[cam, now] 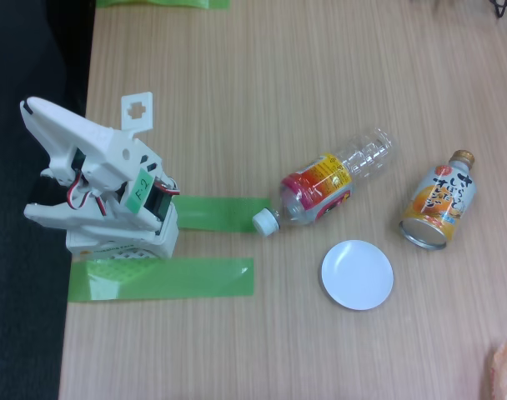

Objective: Pick up the plastic bottle and stand it up on the white place

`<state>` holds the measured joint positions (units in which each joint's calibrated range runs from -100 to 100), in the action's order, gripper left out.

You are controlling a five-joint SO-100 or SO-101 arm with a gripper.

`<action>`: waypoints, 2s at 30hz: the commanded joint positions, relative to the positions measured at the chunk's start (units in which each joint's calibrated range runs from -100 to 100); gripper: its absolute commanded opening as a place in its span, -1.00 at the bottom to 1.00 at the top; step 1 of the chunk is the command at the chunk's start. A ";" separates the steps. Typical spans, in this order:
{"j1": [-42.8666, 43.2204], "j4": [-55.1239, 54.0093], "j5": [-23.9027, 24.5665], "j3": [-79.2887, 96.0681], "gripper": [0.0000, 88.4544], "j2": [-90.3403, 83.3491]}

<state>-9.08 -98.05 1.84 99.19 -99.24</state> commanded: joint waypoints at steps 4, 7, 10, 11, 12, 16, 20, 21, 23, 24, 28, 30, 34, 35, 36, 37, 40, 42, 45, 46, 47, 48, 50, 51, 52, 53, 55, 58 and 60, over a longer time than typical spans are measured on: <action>-0.18 -1.35 -0.40 0.18 -0.96 0.00; -0.26 -1.35 -0.40 0.18 -0.97 0.00; -0.26 -1.35 -0.40 0.18 -0.97 0.00; -0.26 -1.35 -0.40 0.18 -0.97 0.00; -0.26 -1.35 -0.34 0.18 -0.97 0.00; -0.33 -1.35 -0.08 0.18 -0.97 0.00; -0.33 0.96 -0.08 -0.36 -0.97 0.00; -0.40 3.20 -0.45 -1.72 -0.97 0.00; -0.48 10.66 -0.50 -5.89 -0.97 0.00; -0.48 15.30 -0.50 -8.60 -0.96 0.00; -0.48 37.36 -0.55 -20.28 -0.96 0.00; -0.48 48.78 -0.55 -26.44 -0.96 0.00; -0.33 70.92 -0.50 -38.12 -0.96 0.00; -0.26 76.16 -0.50 -40.92 -0.96 0.00; -0.26 81.22 -0.50 -43.46 -0.97 0.00; -0.26 86.29 -0.50 -46.00 -0.97 0.08; -0.33 98.48 -0.50 -52.97 -0.97 0.67; -0.40 103.02 -0.50 -57.77 -0.97 3.02; -0.48 106.89 -0.55 -66.91 -0.96 10.50; -0.48 107.75 -0.55 -70.62 -0.96 13.69; -0.48 108.86 -0.61 -74.33 -0.96 17.39; -0.48 109.89 -0.61 -78.41 -0.96 21.00; -0.48 113.07 -0.61 -86.74 -0.95 28.64; -0.48 115.38 -0.61 -90.72 -0.93 32.25; -0.48 117.87 -0.61 -94.70 -0.89 35.95; -0.48 120.71 -0.61 -98.33 -0.83 39.31; -0.48 127.40 -0.61 -104.75 -0.70 45.53; -0.33 137.70 -0.61 -110.73 -0.51 53.17; -0.18 144.57 -0.61 -113.08 -0.42 57.45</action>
<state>-9.08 37.55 1.26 -8.99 -48.82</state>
